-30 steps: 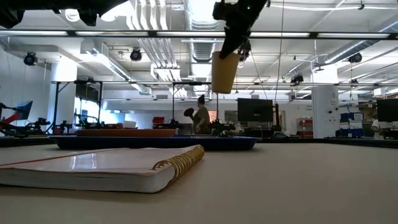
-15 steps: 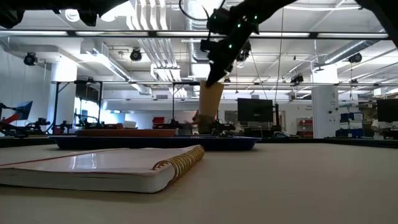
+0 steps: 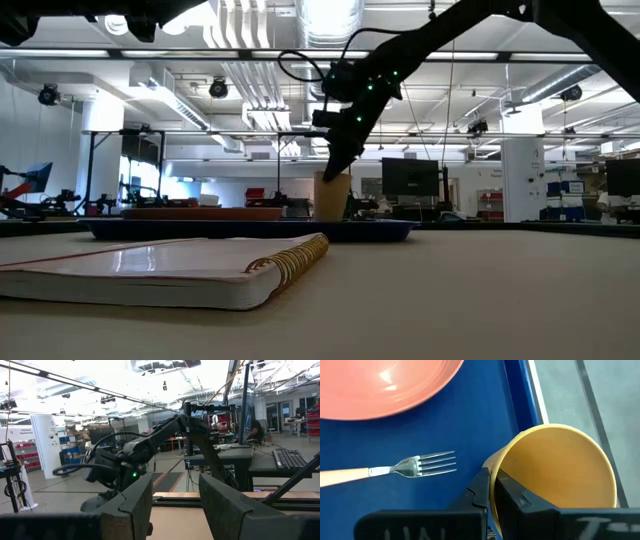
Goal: Pick and place plate/cup/fork/spoon on tray
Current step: Put the yellow cup to the top of the light orange fork and light blue spoon on the blue tray, then return to Home Position
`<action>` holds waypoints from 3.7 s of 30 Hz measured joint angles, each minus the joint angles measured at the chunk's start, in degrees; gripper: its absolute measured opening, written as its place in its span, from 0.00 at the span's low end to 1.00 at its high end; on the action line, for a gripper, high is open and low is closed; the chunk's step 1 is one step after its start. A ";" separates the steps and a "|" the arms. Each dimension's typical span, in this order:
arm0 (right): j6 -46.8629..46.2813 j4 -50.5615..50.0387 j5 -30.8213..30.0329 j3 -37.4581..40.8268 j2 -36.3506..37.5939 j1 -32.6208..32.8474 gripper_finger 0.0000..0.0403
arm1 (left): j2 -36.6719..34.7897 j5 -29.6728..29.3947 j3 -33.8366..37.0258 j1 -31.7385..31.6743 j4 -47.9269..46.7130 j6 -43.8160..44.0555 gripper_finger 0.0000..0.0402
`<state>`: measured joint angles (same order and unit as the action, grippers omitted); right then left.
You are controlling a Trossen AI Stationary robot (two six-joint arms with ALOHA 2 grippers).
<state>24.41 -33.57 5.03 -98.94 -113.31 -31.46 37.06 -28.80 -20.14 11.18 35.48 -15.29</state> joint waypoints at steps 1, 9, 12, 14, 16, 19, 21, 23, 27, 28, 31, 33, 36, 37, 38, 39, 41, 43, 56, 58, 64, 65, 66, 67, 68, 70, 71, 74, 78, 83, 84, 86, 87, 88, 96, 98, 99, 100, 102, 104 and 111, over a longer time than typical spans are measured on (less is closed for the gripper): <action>0.30 0.03 0.00 0.00 -0.20 0.00 0.02 | 0.00 0.00 0.00 -0.02 0.00 0.02 0.36; 0.29 0.04 -0.01 0.00 -0.69 0.03 0.02 | -0.08 0.00 0.02 -0.02 0.00 -0.02 0.36; 0.11 -0.08 0.12 0.00 -0.51 0.07 0.06 | -0.13 0.00 0.02 -0.02 0.06 -0.04 0.36; -0.38 -0.14 0.13 0.00 -0.47 0.07 0.11 | -0.11 0.00 0.02 -0.02 0.04 -0.06 0.36; -0.40 -0.18 0.06 0.02 -0.47 0.07 0.16 | -0.09 0.00 0.00 -0.02 0.04 -0.07 0.36; -0.34 -0.08 0.01 -0.01 -0.47 0.07 0.24 | -0.09 0.00 0.00 -0.02 0.04 -0.07 0.36; -0.32 -0.57 -0.05 -0.50 -0.43 0.07 0.27 | -0.10 0.00 0.00 -0.02 0.04 -0.07 0.36; -0.38 -1.08 -0.05 -0.96 0.13 0.07 0.30 | -0.09 0.00 0.00 -0.02 0.04 -0.09 0.36; -1.22 -1.93 -0.08 -1.31 2.85 0.35 0.33 | -0.09 0.00 0.00 -0.02 0.04 -0.09 0.36; -1.88 -2.08 -0.08 -1.31 3.78 0.51 0.33 | -0.11 0.00 0.00 -0.02 0.02 -0.09 0.36; -3.78 -3.75 0.20 -1.31 7.05 1.32 0.32 | -0.10 0.00 -0.05 -0.02 0.04 -0.11 0.36; -4.34 -4.35 1.70 -0.71 9.84 2.14 0.31 | -0.16 0.00 -0.07 -0.02 -0.01 -0.11 0.36; -5.24 -3.46 3.74 2.19 14.68 4.11 0.29 | -0.11 0.00 -0.07 -0.02 -0.04 -0.11 0.36; -5.50 -2.94 3.94 3.75 16.33 5.07 0.28 | -0.04 0.00 -0.07 -0.02 0.03 -0.11 0.36; -6.04 -2.11 4.00 5.51 18.04 6.02 0.27 | -0.02 0.00 -0.07 -0.02 0.01 -0.11 0.36; -6.83 -1.23 4.01 7.53 19.71 7.11 0.26 | -0.02 0.00 -0.07 -0.02 -0.02 -0.11 0.36; -8.40 0.44 4.02 12.04 23.36 9.53 0.25 | 0.04 0.00 -0.07 -0.02 0.03 -0.07 0.36; -10.46 3.30 4.03 16.92 27.10 12.15 0.23 | 0.04 0.00 -0.07 -0.02 -0.01 -0.07 0.36; -15.69 34.74 3.91 53.31 49.47 29.38 0.15 | -0.63 0.00 -0.08 0.05 -6.10 1.08 0.36; -14.46 39.08 3.81 58.39 53.35 29.72 0.14 | -2.39 0.04 -0.50 0.05 -11.60 1.34 0.36; -8.97 47.22 3.56 71.43 65.56 29.22 0.12 | -9.14 6.07 0.96 0.02 -22.76 1.72 0.36; -8.29 47.95 3.57 73.10 67.53 29.11 0.12 | -10.25 7.78 1.55 0.04 -23.00 1.74 0.36; -7.91 48.28 3.59 74.55 69.54 29.04 0.12 | -11.44 9.18 2.19 0.05 -23.09 2.38 0.36; -7.60 48.76 3.62 76.01 71.57 28.94 0.11 | -12.63 9.93 2.80 0.05 -23.10 3.02 0.36; -7.28 49.06 3.71 77.29 73.50 28.93 0.11 | -13.94 10.16 3.47 0.05 -22.97 3.75 0.35; -6.85 48.90 3.83 79.83 77.44 28.81 0.10 | -16.56 10.17 5.29 0.05 -23.03 4.53 0.33; -6.75 48.91 3.83 81.00 79.28 28.81 0.09 | -17.97 10.17 6.30 0.04 -23.10 4.86 0.32; -5.55 48.85 3.83 84.39 84.70 28.81 0.08 | -21.99 10.16 8.72 -0.02 -23.03 5.76 0.26; -3.74 48.86 2.73 88.28 90.91 28.81 0.08 | -26.74 10.16 11.09 -0.04 -23.10 5.91 0.16; -1.65 48.87 0.96 92.05 97.18 28.81 0.08 | -31.66 10.14 14.29 -0.08 -23.55 5.55 0.01; -1.23 48.79 0.97 92.72 98.18 28.81 0.08 | -32.45 10.16 14.71 -0.08 -24.58 5.53 0.01; -0.67 48.62 0.97 93.88 99.86 28.81 0.08 | -34.03 10.15 15.45 -0.08 -26.06 5.51 0.01; -0.24 48.50 0.97 94.49 100.58 28.81 0.08 | -34.75 10.15 16.06 -0.08 -26.04 5.51 0.01; 0.25 48.40 0.97 95.10 101.28 28.81 0.08 | -35.39 10.16 16.74 -0.08 -25.92 5.56 0.00; 3.38 47.51 0.99 97.94 105.86 28.80 0.08 | -36.71 10.04 19.65 -0.28 -23.29 6.18 0.00; 4.15 47.02 1.07 97.94 106.82 28.81 0.08 | -36.81 10.08 19.65 -0.30 -22.82 5.51 0.00; 4.30 47.20 1.28 97.94 107.14 28.81 0.08 | -36.83 10.10 19.65 -0.30 -22.88 4.94 0.00; 4.68 47.12 1.41 97.96 107.62 28.81 0.08 | -36.78 10.09 19.65 -0.30 -22.87 4.59 0.00; 4.97 47.08 1.50 98.05 108.81 28.81 0.08 | -36.72 10.11 19.67 -0.30 -22.84 4.42 0.00; 5.04 47.12 2.45 98.10 110.46 28.80 0.08 | -36.87 10.10 19.69 -0.31 -22.80 4.42 0.00; 3.71 46.01 7.52 98.20 113.05 28.81 0.08 | -36.72 5.68 19.74 -0.31 -22.73 3.64 0.00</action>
<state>28.12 12.44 12.55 -0.73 -0.26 -2.66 0.34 -23.11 -0.40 10.87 12.75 -11.65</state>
